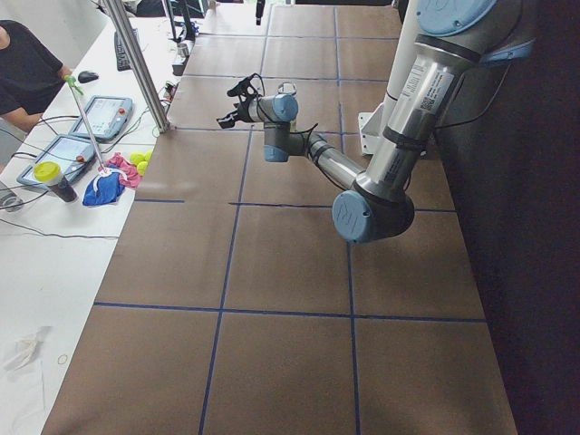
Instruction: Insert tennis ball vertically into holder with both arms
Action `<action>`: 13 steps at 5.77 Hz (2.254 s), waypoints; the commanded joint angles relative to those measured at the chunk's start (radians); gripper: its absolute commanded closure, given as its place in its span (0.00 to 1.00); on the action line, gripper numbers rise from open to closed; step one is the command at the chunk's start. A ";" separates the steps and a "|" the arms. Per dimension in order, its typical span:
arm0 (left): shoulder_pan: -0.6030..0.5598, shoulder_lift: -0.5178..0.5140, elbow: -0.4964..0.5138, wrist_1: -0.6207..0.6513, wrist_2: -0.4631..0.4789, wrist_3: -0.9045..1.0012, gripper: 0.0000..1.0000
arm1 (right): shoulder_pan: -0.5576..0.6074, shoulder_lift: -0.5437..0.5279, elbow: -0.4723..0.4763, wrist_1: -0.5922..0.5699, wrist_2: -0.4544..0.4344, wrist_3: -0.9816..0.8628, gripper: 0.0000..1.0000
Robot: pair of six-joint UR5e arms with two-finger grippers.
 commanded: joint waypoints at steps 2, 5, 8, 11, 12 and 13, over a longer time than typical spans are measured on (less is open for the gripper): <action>-0.272 0.068 0.032 0.339 -0.461 0.065 0.00 | 0.171 -0.039 -0.164 -0.001 0.121 -0.342 0.00; -0.639 0.139 -0.023 0.843 -0.762 0.498 0.00 | 0.269 -0.080 -0.305 -0.003 0.140 -0.580 0.00; -0.720 0.148 -0.041 1.357 -0.774 0.823 0.00 | 0.327 -0.175 -0.308 -0.003 0.143 -0.681 0.00; -0.785 0.328 -0.034 1.338 -0.778 0.826 0.00 | 0.335 -0.195 -0.297 -0.001 0.140 -0.683 0.00; -0.785 0.348 -0.043 1.336 -0.792 0.826 0.00 | 0.335 -0.200 -0.290 0.004 0.143 -0.681 0.00; -0.785 0.381 -0.049 1.334 -0.833 0.828 0.00 | 0.333 -0.214 -0.290 0.005 0.145 -0.681 0.00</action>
